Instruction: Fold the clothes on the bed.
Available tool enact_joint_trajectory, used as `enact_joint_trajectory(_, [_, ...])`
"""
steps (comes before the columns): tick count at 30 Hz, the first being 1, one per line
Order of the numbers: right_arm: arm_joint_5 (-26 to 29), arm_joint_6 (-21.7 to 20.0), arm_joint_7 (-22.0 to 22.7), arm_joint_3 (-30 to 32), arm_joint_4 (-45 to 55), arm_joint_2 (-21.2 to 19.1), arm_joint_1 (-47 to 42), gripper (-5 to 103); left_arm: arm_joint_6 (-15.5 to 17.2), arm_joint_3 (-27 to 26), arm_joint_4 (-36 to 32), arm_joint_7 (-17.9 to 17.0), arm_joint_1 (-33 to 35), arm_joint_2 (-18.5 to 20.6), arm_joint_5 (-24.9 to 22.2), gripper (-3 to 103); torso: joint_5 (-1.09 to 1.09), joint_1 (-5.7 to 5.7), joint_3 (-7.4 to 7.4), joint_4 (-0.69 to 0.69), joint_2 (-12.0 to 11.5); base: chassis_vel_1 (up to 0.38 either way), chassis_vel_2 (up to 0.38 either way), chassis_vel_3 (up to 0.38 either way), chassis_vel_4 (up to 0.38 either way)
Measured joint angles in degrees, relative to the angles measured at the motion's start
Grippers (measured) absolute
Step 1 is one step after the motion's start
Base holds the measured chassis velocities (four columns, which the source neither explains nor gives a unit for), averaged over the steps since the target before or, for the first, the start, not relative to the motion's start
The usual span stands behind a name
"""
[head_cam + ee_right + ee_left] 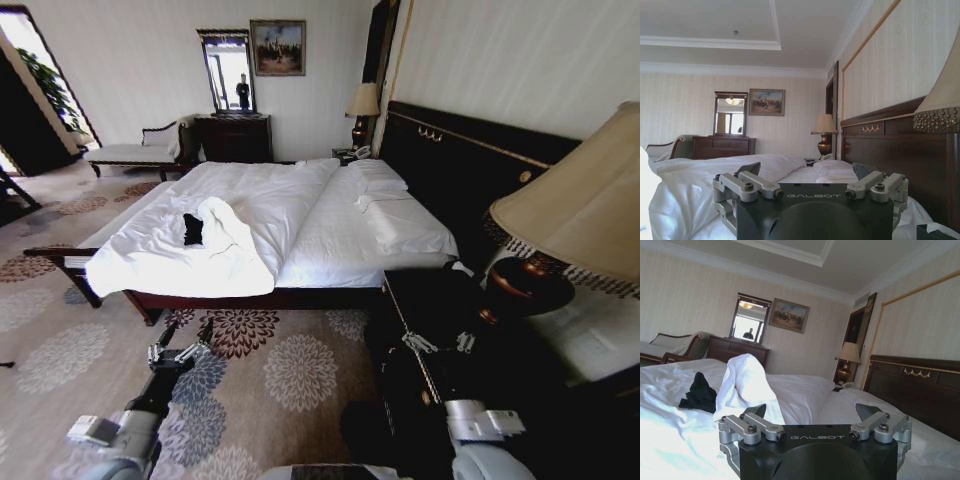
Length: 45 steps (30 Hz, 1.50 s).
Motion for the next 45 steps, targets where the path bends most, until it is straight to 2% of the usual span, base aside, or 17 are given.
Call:
enact_joint_trajectory(17, [0.07,1.36,0.16,0.0,-0.41,0.0,-0.12,100,-1.48,-0.07,-0.71,0.89,1.47,-0.97,2.35,100,0.0,0.0,0.0,0.0,0.01,-0.08,0.08,0.079,-0.085])
enact_joint_trajectory(45, [-0.26,2.53,0.16,-0.51,-0.67,-0.06,-0.62,100,-3.38,-0.36,0.27,2.06,2.01,-2.53,1.17,100,0.0,0.0,0.0,0.0,0.01,-0.132,0.123,0.126,-0.121])
